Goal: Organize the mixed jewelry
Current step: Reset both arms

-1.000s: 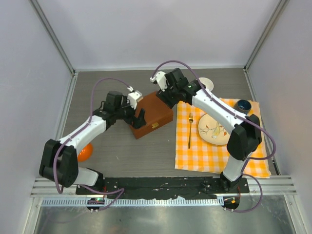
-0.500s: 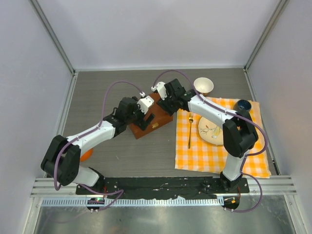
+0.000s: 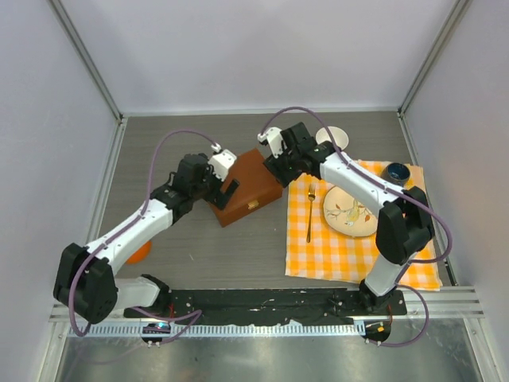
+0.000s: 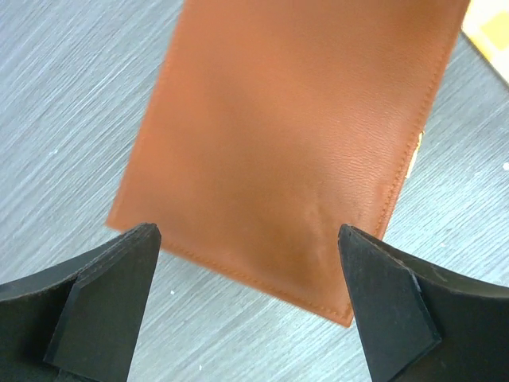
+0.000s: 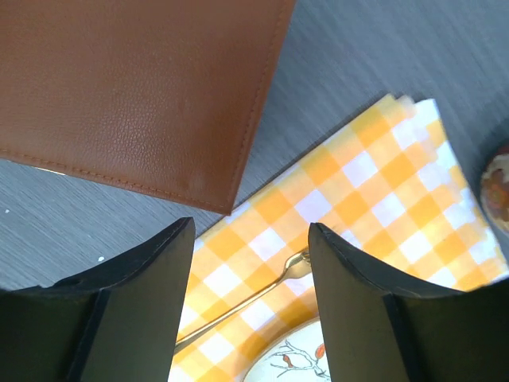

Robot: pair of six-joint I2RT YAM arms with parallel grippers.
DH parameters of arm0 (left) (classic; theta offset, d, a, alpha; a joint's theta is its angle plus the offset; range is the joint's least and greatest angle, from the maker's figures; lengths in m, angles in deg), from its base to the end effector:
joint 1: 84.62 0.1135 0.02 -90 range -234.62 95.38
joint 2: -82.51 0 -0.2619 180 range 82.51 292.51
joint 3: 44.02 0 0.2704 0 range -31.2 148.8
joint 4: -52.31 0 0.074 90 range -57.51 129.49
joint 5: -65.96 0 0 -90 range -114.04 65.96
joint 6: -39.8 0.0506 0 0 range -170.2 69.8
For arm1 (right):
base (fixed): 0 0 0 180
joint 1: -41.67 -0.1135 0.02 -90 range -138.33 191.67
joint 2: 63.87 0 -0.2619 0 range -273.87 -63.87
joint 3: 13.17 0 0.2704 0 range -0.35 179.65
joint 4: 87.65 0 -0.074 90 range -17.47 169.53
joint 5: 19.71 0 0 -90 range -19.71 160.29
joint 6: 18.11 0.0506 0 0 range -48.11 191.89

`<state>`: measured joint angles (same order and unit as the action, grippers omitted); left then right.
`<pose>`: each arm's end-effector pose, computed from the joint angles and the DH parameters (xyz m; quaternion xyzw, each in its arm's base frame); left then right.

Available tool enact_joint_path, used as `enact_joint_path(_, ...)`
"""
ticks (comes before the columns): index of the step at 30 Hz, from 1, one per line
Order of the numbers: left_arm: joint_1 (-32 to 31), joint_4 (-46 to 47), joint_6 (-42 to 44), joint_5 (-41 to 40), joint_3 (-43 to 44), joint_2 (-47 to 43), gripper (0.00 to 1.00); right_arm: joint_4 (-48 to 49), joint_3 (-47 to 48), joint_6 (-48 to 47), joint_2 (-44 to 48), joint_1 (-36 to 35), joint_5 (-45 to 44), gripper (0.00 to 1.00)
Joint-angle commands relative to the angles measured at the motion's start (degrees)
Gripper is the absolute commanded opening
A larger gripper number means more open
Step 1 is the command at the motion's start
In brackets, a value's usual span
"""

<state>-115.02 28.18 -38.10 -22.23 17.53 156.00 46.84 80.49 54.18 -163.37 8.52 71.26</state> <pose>0.2673 -0.1587 0.2353 0.3297 0.8280 -0.0860 0.4454 0.3428 0.2249 0.2470 -0.4077 0.8510 0.0524 0.3268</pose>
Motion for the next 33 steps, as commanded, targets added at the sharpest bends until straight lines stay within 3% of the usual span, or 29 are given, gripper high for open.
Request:
enact_joint_path(1, 7.1, -6.4, -6.6, 6.0, 7.9, -3.4, 1.0, -0.9, 4.9, 1.1, 7.1, 1.4, 1.7, 0.66)
enact_joint_path(5, 16.8, -7.3, -14.0, 8.1, 11.9, -5.5, 1.0, -0.7, 8.5, 2.9, 9.0, 5.9, 0.3, 0.68)
enact_joint_path(10, 22.0, -5.7, -16.3, 4.1, 14.5, -7.4, 1.0, 2.4, 12.6, 7.4, 11.2, 12.0, -0.8, 0.74)
enact_joint_path(17, 34.2, -4.4, -23.0, 10.8, 21.4, -4.3, 1.0, 8.5, 12.6, 10.4, 15.6, 16.2, -9.8, 0.78)
enact_joint_path(21, 35.3, -1.4, -24.1, 11.6, 23.4, -3.8, 1.0, 10.1, 13.1, 10.3, 16.7, 16.4, -11.6, 0.83)
enact_joint_path(33, 35.3, -0.5, -26.6, 13.8, 24.9, -2.5, 1.0, 12.6, 12.1, 10.8, 17.2, 16.4, -13.6, 0.82)
